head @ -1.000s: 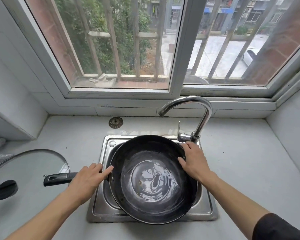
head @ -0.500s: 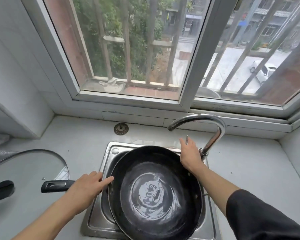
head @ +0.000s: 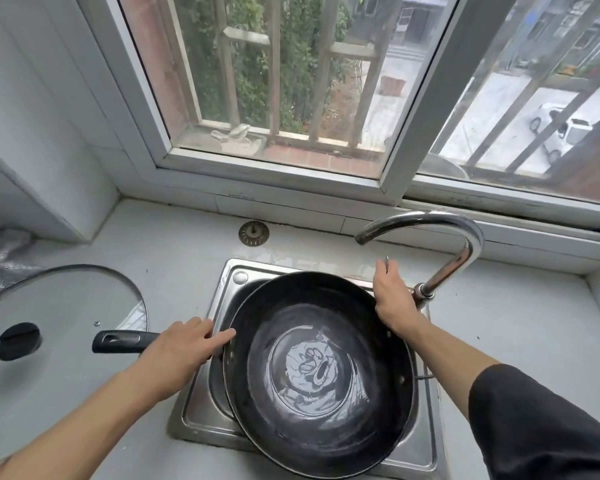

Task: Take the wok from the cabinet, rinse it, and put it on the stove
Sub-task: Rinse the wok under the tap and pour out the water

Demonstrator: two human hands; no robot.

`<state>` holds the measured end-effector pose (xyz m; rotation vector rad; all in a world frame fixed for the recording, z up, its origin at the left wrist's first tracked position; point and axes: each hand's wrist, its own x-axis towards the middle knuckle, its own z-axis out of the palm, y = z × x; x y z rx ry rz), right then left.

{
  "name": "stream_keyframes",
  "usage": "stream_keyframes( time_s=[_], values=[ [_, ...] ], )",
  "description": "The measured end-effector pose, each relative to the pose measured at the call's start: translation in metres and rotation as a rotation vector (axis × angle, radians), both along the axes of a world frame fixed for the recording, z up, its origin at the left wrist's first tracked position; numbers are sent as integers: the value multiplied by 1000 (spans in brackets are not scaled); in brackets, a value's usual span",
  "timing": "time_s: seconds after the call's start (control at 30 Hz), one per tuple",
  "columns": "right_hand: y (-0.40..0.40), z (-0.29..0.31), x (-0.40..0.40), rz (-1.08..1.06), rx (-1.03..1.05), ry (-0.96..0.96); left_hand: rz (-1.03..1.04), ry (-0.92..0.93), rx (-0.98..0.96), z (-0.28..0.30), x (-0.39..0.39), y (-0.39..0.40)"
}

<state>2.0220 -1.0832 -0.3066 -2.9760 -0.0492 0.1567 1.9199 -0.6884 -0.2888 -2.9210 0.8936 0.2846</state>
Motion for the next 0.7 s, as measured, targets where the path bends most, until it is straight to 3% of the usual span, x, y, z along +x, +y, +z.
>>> stream_keyframes(
  time_s=[0.7],
  values=[
    [-5, -10, 2, 68, -23, 8, -9, -24, -27, -2, -1, 1]
  ],
)
